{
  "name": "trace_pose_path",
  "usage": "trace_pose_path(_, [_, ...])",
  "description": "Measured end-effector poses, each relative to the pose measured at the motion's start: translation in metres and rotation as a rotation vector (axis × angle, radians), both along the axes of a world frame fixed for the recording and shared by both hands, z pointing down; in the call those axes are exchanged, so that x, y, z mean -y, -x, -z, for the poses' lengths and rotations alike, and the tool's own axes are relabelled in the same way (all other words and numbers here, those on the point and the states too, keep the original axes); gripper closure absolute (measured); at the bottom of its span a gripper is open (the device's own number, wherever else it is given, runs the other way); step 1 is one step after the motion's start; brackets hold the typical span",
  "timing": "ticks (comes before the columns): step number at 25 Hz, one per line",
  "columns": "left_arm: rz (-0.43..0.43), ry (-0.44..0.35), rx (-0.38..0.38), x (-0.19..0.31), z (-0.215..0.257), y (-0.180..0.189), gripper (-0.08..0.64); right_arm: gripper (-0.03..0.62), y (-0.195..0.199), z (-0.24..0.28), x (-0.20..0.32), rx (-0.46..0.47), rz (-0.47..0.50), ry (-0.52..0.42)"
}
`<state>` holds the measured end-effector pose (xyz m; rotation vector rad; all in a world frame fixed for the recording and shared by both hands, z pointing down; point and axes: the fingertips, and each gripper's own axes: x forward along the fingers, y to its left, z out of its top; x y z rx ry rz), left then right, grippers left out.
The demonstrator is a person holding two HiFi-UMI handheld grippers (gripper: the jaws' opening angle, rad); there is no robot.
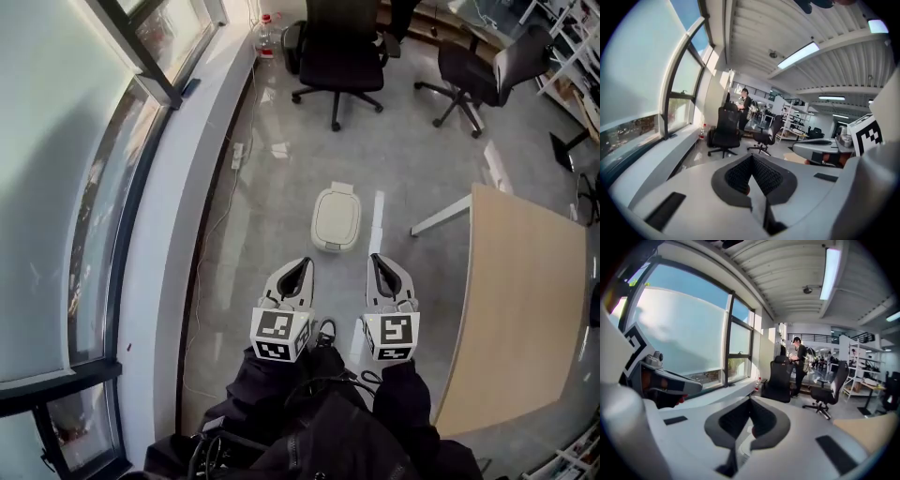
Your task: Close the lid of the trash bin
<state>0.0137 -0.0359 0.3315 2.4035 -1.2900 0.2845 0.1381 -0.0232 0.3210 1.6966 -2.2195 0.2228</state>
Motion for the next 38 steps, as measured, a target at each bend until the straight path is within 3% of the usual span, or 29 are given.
trace_pose_path(5, [-0.03, -0.129, -0.012, -0.01, 0.088, -0.021, 0.558, 0.587, -0.007, 0.077, -0.023, 0.063, -0.042, -0.085])
trace_pose_path(13, [-0.082, -0.261, -0.016, -0.026, 0.164, -0.042, 0.56, 0.588, -0.009, 0.165, -0.045, 0.083, -0.055, -0.245])
trace_pose_path(26, [-0.083, -0.387, -0.01, -0.031, 0.222, -0.04, 0.558, 0.588, -0.007, 0.237, -0.05, 0.069, -0.038, -0.381])
trace_pose_path(38, [-0.079, -0.404, 0.002, -0.029, 0.227, -0.032, 0.558, 0.589, 0.002, 0.249, -0.049, 0.072, -0.036, -0.421])
